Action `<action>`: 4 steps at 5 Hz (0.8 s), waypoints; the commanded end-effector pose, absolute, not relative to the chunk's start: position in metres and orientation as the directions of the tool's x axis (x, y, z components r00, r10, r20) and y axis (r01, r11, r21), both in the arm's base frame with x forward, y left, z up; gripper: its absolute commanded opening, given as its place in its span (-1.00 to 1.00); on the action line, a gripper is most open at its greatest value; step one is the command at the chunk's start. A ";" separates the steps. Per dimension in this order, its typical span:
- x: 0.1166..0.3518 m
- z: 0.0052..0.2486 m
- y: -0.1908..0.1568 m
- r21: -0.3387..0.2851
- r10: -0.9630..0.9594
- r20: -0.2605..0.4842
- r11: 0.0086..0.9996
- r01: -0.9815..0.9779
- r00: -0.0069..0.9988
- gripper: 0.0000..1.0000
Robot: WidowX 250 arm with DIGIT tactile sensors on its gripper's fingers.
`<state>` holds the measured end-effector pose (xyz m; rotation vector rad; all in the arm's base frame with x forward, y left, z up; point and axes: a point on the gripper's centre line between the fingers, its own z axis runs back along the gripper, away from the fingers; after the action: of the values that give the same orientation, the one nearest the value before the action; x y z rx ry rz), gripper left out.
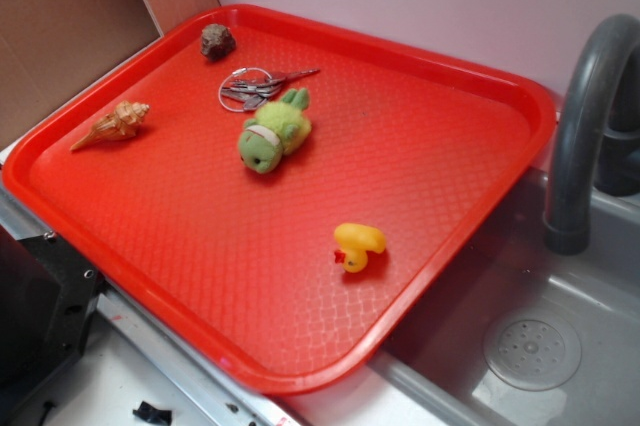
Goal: Grab the rock.
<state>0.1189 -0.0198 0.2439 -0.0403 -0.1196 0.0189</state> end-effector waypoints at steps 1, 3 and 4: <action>0.119 0.244 -0.020 -0.041 0.021 0.119 0.999 -0.016 0.993 1.00; 0.163 0.205 0.007 0.043 0.202 0.326 0.973 -0.228 0.923 1.00; 0.182 0.185 0.026 0.051 0.308 0.426 0.931 -0.362 0.851 1.00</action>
<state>0.1803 0.0225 0.1770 0.1325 -0.4056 0.3524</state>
